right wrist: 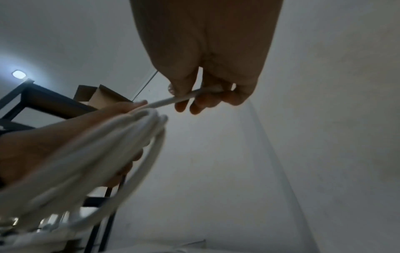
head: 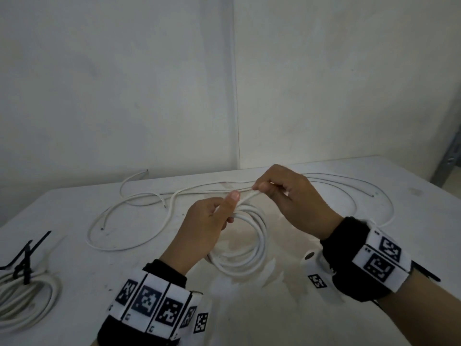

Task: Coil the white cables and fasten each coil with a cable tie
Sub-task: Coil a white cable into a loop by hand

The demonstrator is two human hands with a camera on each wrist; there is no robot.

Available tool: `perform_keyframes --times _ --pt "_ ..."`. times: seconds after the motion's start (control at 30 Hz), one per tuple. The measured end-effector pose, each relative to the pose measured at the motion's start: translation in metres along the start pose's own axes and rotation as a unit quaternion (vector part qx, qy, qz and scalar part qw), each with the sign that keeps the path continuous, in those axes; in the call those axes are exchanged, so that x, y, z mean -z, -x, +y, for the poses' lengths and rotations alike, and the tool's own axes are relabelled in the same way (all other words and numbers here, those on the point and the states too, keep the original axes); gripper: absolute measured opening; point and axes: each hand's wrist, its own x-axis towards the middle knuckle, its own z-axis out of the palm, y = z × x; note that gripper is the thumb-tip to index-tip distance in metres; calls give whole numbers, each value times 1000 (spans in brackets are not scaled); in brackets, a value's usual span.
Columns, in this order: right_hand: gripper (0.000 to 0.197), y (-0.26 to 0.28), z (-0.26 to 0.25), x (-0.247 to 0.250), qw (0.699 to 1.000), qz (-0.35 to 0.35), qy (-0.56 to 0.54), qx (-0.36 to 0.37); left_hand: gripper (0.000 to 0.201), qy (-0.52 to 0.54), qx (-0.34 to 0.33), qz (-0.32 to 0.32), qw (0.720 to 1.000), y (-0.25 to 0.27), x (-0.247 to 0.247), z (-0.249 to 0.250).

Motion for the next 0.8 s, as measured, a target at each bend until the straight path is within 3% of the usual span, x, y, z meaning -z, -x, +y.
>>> perform_keyframes --times 0.13,0.3,0.4,0.47,0.6,0.77,0.8 --pt "30 -5 1 -8 992 21 109 56 48 97 35 -10 995 3 -3 3" --pt "20 4 -7 -11 995 -29 -53 -74 48 106 15 23 994 -1 1 6" --pt "44 5 -16 -7 963 -84 -181 -182 51 78 -1 40 996 -3 2 3" --pt "54 3 -20 -5 961 -125 -164 -185 56 64 -4 45 997 -4 1 1" --pt "30 3 -27 -4 966 -180 -83 -165 51 34 -26 63 997 -5 -2 2" --pt "4 4 -31 -8 948 -183 -176 -194 40 3 -82 90 993 -7 -1 2" --pt "6 4 -31 -8 946 -182 -184 -195 39 -13 -98 94 991 -7 -1 0"
